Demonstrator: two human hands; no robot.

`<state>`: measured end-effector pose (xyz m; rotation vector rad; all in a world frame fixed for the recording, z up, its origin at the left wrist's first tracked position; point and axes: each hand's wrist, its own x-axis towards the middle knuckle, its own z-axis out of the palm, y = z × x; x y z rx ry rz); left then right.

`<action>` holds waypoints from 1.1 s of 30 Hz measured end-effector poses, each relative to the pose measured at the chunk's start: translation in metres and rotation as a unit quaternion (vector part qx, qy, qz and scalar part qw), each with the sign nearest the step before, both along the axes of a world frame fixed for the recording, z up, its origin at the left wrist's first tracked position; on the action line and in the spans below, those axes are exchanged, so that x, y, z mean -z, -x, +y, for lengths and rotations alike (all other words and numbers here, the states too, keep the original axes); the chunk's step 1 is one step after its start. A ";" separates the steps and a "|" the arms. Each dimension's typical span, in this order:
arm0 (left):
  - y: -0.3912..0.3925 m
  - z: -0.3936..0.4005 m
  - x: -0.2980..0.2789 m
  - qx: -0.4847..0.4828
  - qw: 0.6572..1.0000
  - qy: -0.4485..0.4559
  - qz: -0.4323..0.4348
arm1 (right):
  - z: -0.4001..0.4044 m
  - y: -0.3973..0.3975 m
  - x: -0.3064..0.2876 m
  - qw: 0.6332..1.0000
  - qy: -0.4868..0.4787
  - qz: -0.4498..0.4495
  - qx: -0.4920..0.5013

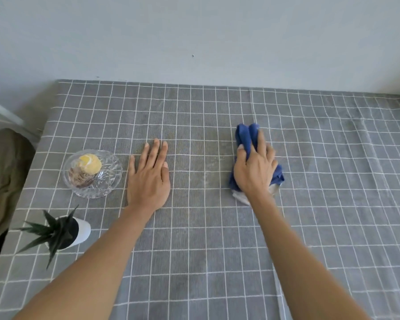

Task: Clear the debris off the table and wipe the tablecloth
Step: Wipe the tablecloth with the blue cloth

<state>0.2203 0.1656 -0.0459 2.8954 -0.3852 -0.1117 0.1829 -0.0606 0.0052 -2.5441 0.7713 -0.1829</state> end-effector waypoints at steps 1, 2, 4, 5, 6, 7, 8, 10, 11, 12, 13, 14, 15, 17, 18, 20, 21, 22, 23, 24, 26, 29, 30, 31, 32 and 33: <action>0.000 0.000 0.000 -0.001 1.000 0.003 0.000 | 0.018 0.005 0.003 0.999 0.017 -0.002 -0.049; 0.000 0.000 0.000 -0.001 1.000 0.003 -0.002 | 0.036 0.011 0.007 0.995 0.031 0.002 -0.099; 0.000 0.000 -0.001 -0.002 1.000 0.004 -0.006 | 0.065 0.024 0.017 0.982 0.053 0.031 -0.179; 0.000 0.000 -0.002 -0.003 1.000 0.009 -0.006 | 0.074 0.030 0.021 0.976 0.063 0.039 -0.205; 0.000 -0.001 -0.002 -0.003 1.000 0.013 -0.007 | 0.075 0.033 0.026 0.972 0.071 0.046 -0.218; 0.001 -0.001 -0.003 -0.004 1.000 0.015 -0.008 | 0.072 0.033 0.028 0.971 0.080 0.052 -0.217; 0.001 -0.001 -0.002 -0.003 1.000 0.017 -0.008 | 0.066 0.031 0.031 0.975 0.088 0.060 -0.194; 0.000 -0.001 -0.002 -0.003 1.000 0.022 -0.005 | 0.056 0.024 0.034 0.989 0.090 0.080 -0.088; 0.000 -0.001 -0.001 -0.005 1.000 0.023 -0.004 | 0.055 0.021 0.034 0.992 0.085 0.087 -0.037; 0.000 -0.001 -0.001 -0.007 1.000 0.022 -0.004 | 0.059 0.021 0.032 0.993 0.082 0.085 -0.015; 0.000 -0.001 -0.002 -0.007 1.000 0.019 -0.004 | 0.066 0.023 0.030 0.993 0.078 0.081 -0.030; 0.000 -0.002 -0.002 -0.007 1.000 0.016 -0.005 | 0.073 0.028 0.029 0.991 0.076 0.074 -0.075; 0.000 -0.002 -0.002 -0.007 1.000 0.013 -0.006 | 0.079 0.035 0.028 0.985 0.078 0.068 -0.136; 0.000 -0.002 -0.003 -0.008 1.000 0.013 -0.003 | 0.076 0.042 0.028 0.971 0.098 0.053 -0.212; 0.000 -0.002 -0.003 -0.008 1.000 0.014 -0.003 | 0.069 0.039 0.029 0.972 0.104 0.054 -0.202; 0.000 -0.002 -0.003 -0.005 1.000 0.014 -0.005 | 0.054 0.029 0.032 0.985 0.099 0.070 -0.127; 0.000 -0.002 -0.003 -0.004 1.000 0.013 -0.006 | 0.051 0.027 0.033 0.988 0.095 0.072 -0.097; 0.000 -0.002 -0.003 -0.004 1.000 0.012 -0.006 | 0.053 0.026 0.033 0.989 0.095 0.069 -0.086; 0.000 -0.002 -0.003 -0.005 1.000 0.012 -0.007 | 0.057 0.028 0.032 0.988 0.095 0.066 -0.099; 0.000 -0.002 -0.002 -0.006 1.000 0.011 -0.007 | 0.063 0.031 0.033 0.985 0.100 0.065 -0.126; 0.000 -0.001 -0.002 -0.004 1.000 0.010 -0.007 | 0.065 0.036 0.033 0.976 0.111 0.071 -0.175; -0.001 -0.002 -0.003 0.006 1.000 0.004 -0.002 | 0.041 0.025 0.032 0.983 0.110 0.079 -0.121; -0.001 -0.002 -0.003 0.009 1.000 0.001 0.002 | 0.033 0.021 0.031 0.986 0.106 0.084 -0.102; -0.001 -0.001 -0.003 0.012 1.000 0.000 0.007 | 0.026 0.019 0.031 0.986 0.101 0.090 -0.094; -0.002 0.000 -0.003 0.016 1.000 0.001 0.016 | 0.023 0.017 0.031 0.987 0.099 0.090 -0.094; -0.003 0.000 -0.004 0.022 0.999 0.003 0.028 | 0.022 0.018 0.032 0.986 0.100 0.087 -0.098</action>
